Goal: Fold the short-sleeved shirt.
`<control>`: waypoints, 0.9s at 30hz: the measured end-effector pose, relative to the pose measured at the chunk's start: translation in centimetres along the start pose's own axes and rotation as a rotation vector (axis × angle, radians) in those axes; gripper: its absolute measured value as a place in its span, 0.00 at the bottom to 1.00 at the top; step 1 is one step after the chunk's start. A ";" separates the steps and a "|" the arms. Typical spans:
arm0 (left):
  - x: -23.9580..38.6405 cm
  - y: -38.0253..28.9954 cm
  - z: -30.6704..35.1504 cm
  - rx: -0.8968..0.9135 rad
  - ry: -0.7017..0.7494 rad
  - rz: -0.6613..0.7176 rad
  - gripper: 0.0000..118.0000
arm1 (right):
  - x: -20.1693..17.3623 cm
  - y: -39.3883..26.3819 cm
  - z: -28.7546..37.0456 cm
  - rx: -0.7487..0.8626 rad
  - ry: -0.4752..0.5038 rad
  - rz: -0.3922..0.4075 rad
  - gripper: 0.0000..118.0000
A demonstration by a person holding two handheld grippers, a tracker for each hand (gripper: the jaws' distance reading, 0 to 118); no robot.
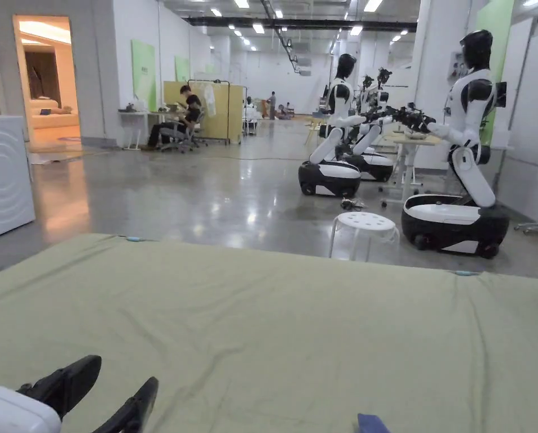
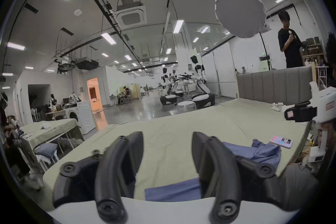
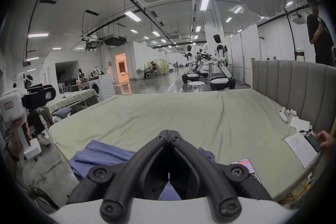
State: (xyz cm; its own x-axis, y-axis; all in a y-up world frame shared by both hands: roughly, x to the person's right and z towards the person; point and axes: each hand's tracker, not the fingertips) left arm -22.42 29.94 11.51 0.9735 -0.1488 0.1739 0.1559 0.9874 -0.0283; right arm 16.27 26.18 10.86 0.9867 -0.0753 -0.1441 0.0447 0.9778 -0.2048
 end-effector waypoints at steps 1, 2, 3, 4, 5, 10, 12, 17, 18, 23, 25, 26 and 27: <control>-0.2 -0.2 0.5 0.002 0.012 0.005 0.08 | -0.3 0.1 0.0 0.000 -0.001 0.014 0.00; -0.1 -0.5 0.8 -0.013 0.063 0.022 0.03 | -0.6 0.1 0.0 -0.002 -0.002 0.032 0.00; -0.6 -0.8 1.3 -0.013 0.127 -0.009 0.03 | -0.7 0.1 0.0 -0.006 -0.001 0.044 0.00; -1.0 -0.9 1.6 -0.020 0.065 0.015 0.03 | -1.0 0.1 0.1 -0.009 -0.002 0.052 0.00; -0.6 -0.9 1.6 -0.038 0.077 0.038 0.03 | -1.2 0.0 0.2 -0.011 -0.004 0.060 0.00; -1.8 -1.3 1.4 -0.065 0.082 0.123 0.03 | -1.4 0.1 0.6 -0.010 -0.005 0.065 0.00; -2.2 -1.2 1.4 -0.053 0.080 0.134 0.03 | -1.4 0.3 0.8 -0.001 -0.014 0.066 0.00; -2.3 -0.9 0.9 -0.067 0.040 0.156 0.03 | -1.1 0.5 0.8 0.003 -0.019 0.050 0.00; -2.3 -1.0 0.9 -0.063 0.029 0.172 0.03 | -1.1 0.5 0.8 0.000 -0.018 0.048 0.00; -1.8 -1.8 1.2 -0.038 0.025 0.125 0.03 | -1.5 -0.2 0.9 0.010 -0.069 0.086 0.00; -1.6 -2.2 1.1 -0.055 0.036 0.098 0.03 | -1.8 -0.2 0.7 0.002 -0.066 0.104 0.00; -1.7 -2.3 0.9 -0.068 0.035 0.094 0.03 | -1.9 -0.3 0.6 0.003 -0.075 0.115 0.00; -1.8 -2.5 0.6 -0.084 0.030 0.100 0.03 | -1.8 -0.4 0.3 -0.002 -0.070 0.119 0.00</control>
State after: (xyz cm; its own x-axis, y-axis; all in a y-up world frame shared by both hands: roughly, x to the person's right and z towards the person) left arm -24.67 27.78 11.82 0.9893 -0.0525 0.1362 0.0699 0.9894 -0.1269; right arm 14.52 26.02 11.52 0.9935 0.0554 -0.0997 -0.0738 0.9787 -0.1917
